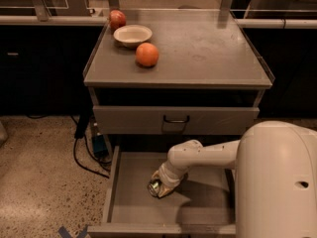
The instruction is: Pick green can from middle drawer and place on counter
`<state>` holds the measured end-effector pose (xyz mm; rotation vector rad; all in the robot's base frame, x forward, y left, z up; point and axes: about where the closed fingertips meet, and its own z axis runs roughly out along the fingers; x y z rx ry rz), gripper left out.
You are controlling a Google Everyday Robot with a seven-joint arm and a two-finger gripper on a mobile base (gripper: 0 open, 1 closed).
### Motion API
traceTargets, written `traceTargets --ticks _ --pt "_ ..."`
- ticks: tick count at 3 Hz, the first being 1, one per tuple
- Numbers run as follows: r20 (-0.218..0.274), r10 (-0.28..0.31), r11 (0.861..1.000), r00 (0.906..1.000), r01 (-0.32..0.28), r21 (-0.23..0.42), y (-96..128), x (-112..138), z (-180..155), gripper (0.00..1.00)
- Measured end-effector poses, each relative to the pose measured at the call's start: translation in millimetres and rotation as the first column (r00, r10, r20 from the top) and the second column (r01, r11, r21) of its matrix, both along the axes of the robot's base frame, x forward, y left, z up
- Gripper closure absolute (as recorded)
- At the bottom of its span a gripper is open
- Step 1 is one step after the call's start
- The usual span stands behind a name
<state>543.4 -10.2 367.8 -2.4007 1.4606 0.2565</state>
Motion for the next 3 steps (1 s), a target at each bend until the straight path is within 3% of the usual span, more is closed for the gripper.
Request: traceTargets --ticks 1,2,3 --pt "0.0 0.001 1.0 1.0 -0.001 -0.001 0 0 0 1.0" --pt "0.029 0.014 1.0 0.9995 -0.014 0.005 -6 -7 27 1.0" --pt "0.115 0.032 0.999 0.9929 -0.033 0.014 -20 -20 85 1.0"
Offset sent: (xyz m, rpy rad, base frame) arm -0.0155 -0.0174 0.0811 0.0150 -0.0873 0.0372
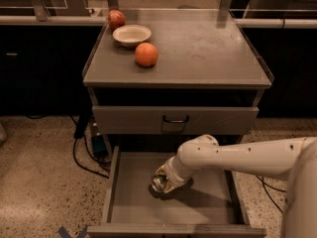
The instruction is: Pick green can from middle drawer and place on counter
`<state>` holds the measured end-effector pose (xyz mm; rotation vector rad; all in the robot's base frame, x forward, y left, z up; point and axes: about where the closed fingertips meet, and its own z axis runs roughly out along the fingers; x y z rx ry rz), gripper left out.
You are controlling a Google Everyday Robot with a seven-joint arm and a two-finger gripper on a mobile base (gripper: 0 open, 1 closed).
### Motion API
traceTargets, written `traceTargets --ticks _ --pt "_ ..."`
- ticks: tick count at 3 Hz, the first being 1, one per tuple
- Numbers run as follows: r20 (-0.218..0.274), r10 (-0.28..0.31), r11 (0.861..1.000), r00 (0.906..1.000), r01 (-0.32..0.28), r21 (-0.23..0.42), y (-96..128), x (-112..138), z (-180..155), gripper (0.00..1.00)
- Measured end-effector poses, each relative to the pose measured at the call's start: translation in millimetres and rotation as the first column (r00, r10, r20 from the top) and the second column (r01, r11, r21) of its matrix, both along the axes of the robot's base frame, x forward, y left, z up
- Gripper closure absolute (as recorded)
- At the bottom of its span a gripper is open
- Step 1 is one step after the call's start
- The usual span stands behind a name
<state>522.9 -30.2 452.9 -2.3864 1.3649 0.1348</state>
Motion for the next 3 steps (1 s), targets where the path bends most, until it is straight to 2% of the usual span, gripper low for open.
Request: traceTargets --ticks 1,2,3 --pt "0.081 0.007 1.0 0.9967 -0.006 -0.014 -14 -14 50 1.0" --pt "0.15 -0.009 0.999 0.9887 0.017 -0.05 -27 -22 89 1.0" --pt "0.215 -0.045 0.993 0.9756 0.066 -0.095 -53 -20 139 1.0"
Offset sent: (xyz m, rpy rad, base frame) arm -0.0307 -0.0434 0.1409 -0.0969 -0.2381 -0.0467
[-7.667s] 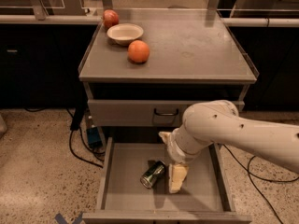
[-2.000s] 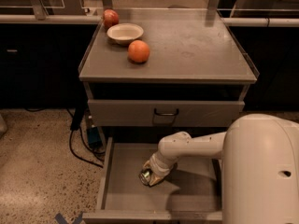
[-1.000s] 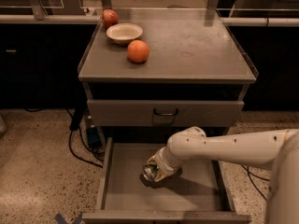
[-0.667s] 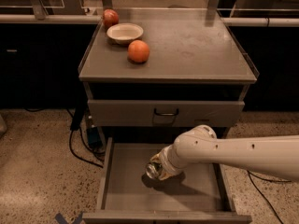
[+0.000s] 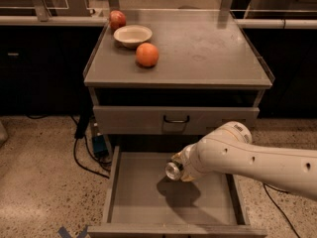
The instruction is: Pick green can from middle drawer and place on counter
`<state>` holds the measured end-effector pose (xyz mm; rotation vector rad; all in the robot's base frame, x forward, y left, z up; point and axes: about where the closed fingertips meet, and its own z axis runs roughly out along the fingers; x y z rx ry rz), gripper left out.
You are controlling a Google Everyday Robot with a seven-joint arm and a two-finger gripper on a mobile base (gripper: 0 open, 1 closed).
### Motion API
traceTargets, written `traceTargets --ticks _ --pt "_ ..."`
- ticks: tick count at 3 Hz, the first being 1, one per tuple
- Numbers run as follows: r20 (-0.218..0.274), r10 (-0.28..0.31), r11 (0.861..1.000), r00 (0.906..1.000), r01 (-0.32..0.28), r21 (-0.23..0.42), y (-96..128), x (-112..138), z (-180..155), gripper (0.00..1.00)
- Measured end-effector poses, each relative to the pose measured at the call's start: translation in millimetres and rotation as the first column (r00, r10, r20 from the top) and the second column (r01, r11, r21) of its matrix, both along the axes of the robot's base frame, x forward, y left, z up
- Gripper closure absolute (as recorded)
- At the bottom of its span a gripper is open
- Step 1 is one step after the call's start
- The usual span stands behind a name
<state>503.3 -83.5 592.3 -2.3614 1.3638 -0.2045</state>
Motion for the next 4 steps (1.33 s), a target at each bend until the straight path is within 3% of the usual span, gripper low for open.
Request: traceTargets --ticks 1,2,3,4 --pt "0.077 -0.029 0.999 0.9966 0.032 -0.038 -20 -3 49 1.0" --pt "0.083 -0.026 0.999 0.9962 0.03 -0.042 -21 -4 57 1.0" --pt "0.107 -0.021 0.998 0.994 0.028 -0.061 -24 -7 87 1.0" --pt "0.147 -0.009 0.995 0.9891 0.024 -0.102 -27 -9 145 1.0"
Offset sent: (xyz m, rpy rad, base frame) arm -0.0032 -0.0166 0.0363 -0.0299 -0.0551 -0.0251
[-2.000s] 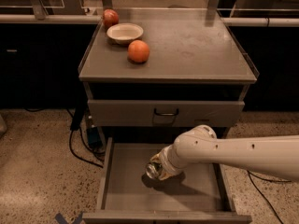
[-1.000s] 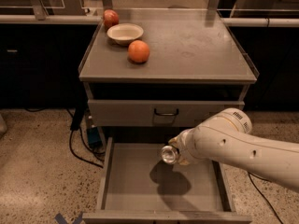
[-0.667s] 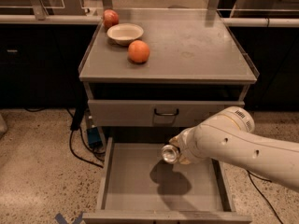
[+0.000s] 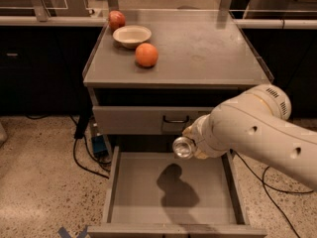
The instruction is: Pick green can from middle drawer and place on counter
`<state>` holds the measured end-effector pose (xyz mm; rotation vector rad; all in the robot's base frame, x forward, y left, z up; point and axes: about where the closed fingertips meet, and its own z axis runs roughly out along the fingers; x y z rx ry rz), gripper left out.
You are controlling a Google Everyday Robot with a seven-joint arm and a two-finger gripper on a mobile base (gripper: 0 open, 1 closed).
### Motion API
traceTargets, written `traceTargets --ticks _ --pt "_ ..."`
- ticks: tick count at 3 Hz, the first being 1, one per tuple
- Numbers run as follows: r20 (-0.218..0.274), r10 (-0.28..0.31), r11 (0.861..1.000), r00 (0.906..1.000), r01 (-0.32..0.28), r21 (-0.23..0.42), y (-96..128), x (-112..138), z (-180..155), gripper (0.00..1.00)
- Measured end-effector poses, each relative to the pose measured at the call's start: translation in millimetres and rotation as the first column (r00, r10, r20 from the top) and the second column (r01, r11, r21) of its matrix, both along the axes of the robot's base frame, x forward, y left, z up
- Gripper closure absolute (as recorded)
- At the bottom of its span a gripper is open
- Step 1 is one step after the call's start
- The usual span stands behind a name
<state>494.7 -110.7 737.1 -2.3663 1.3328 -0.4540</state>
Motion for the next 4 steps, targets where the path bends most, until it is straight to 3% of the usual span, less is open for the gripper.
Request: traceTargets --ticks 2,4 --pt "0.048 0.016 0.998 0.9987 -0.014 -0.057 -3 6 74 1.0" --pt "0.125 0.055 0.991 0.9906 -0.039 -0.124 3 31 149 1.0"
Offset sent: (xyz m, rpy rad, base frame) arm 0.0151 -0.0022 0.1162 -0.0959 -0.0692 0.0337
